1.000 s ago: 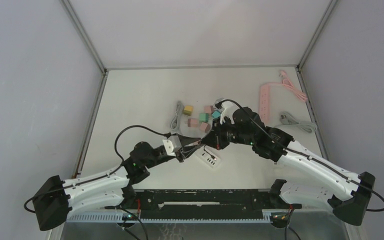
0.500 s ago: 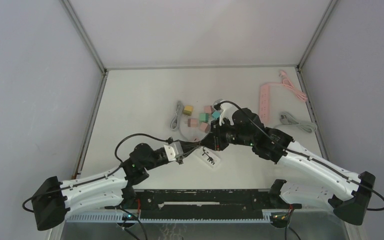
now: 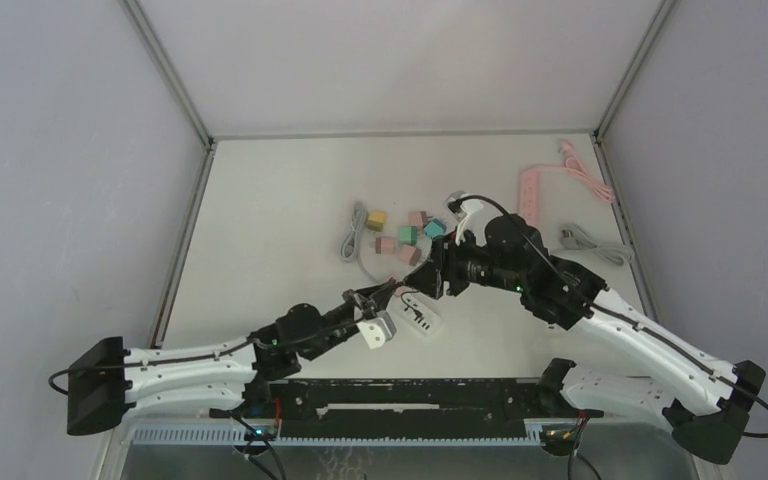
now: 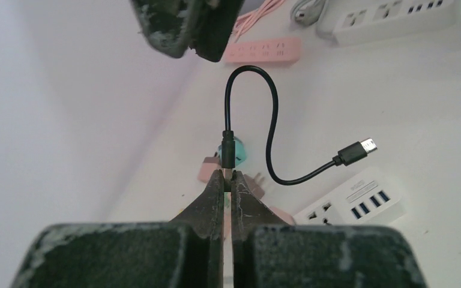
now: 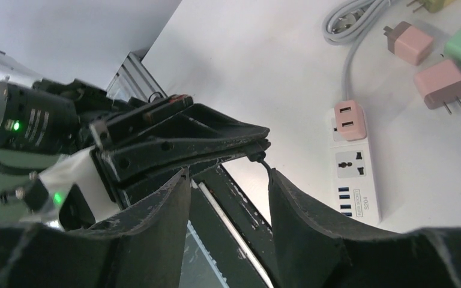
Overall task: Insert the plug
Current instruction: Adjust the plug.
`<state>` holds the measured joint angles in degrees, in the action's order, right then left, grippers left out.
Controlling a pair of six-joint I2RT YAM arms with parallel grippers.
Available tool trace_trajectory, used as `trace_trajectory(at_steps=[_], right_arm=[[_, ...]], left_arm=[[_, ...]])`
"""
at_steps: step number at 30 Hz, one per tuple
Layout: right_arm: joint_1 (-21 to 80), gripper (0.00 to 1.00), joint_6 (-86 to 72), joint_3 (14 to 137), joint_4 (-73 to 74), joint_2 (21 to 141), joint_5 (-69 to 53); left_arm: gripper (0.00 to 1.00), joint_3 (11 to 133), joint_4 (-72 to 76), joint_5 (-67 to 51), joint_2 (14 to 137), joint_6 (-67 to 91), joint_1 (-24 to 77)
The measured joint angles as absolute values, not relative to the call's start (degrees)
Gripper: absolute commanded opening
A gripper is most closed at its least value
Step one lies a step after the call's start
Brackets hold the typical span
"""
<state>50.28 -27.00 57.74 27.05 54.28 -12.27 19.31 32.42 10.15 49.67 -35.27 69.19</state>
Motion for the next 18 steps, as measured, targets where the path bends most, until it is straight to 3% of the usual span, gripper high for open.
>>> trace_trajectory(at_steps=[12,18], right_arm=[[46.46,0.53,-33.56,57.74,27.64,60.47,-15.99],[45.82,0.46,-36.91,57.74,26.28,63.51,-19.11]], left_arm=[[0.00,19.31,37.23,19.31,53.60,-45.93,72.53],[0.00,19.31,41.60,19.75,55.51,-47.55,72.71]])
